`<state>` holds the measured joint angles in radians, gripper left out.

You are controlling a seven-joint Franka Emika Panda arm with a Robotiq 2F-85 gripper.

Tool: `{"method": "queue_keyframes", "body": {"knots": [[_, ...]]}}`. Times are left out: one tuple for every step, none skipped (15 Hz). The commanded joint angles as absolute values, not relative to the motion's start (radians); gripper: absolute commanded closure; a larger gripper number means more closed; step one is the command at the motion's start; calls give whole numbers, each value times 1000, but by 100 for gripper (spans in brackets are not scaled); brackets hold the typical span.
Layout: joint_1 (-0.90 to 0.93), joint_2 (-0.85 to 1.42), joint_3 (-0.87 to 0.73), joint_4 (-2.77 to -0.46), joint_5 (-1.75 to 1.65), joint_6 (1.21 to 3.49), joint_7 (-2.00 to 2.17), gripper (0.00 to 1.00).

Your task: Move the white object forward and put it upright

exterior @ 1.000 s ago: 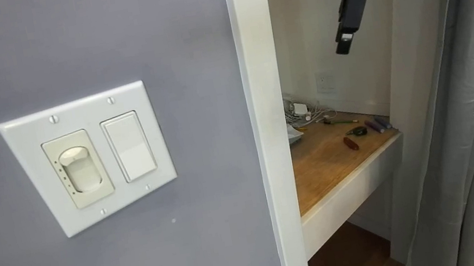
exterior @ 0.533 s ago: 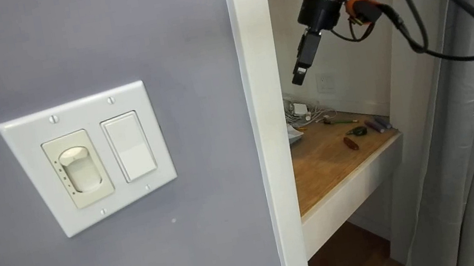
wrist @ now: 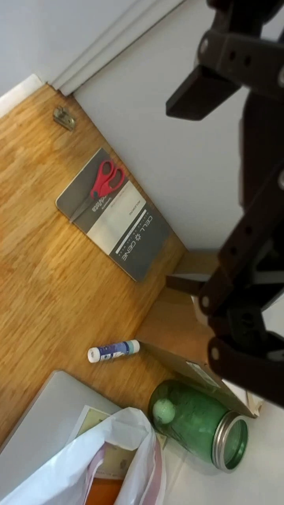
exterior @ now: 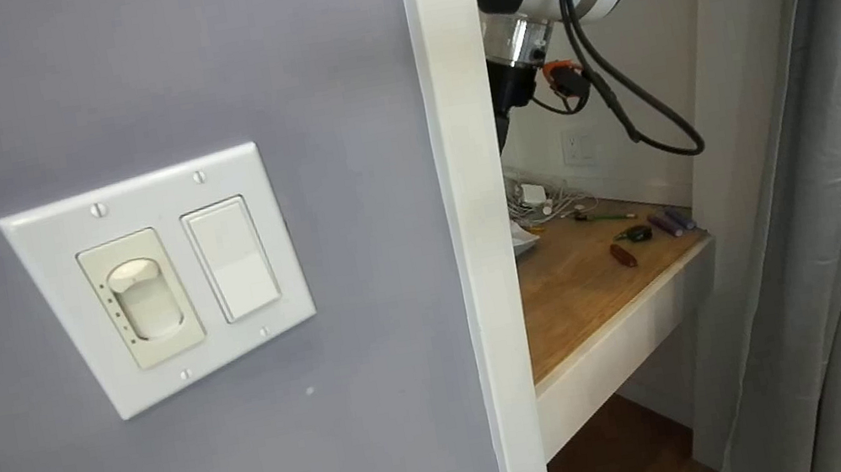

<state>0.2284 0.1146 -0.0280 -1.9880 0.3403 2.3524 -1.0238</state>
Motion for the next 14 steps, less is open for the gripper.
{"method": "queue_keyframes", "body": {"knots": [[157,143,41,-1966,323,2356,-1023,0],[150,162,43,-1951,318,2356,-1026,0],[148,170,44,-1943,316,2356,-1027,0],[149,171,45,-1939,316,2356,-1027,0],[149,171,46,-1935,316,2356,-1027,0],[149,170,47,-1933,315,2356,-1027,0],[149,170,48,-1932,315,2356,-1027,0],[149,170,48,-1932,315,2356,-1027,0],[149,170,48,-1932,315,2356,-1027,0],[140,216,61,-1890,349,2373,-1039,0],[131,254,77,-1859,345,2394,-1062,0],[120,288,99,-1823,366,2386,-1074,0],[112,327,118,-1779,369,2378,-1072,0],[107,363,131,-1745,349,2379,-1054,0]]}}
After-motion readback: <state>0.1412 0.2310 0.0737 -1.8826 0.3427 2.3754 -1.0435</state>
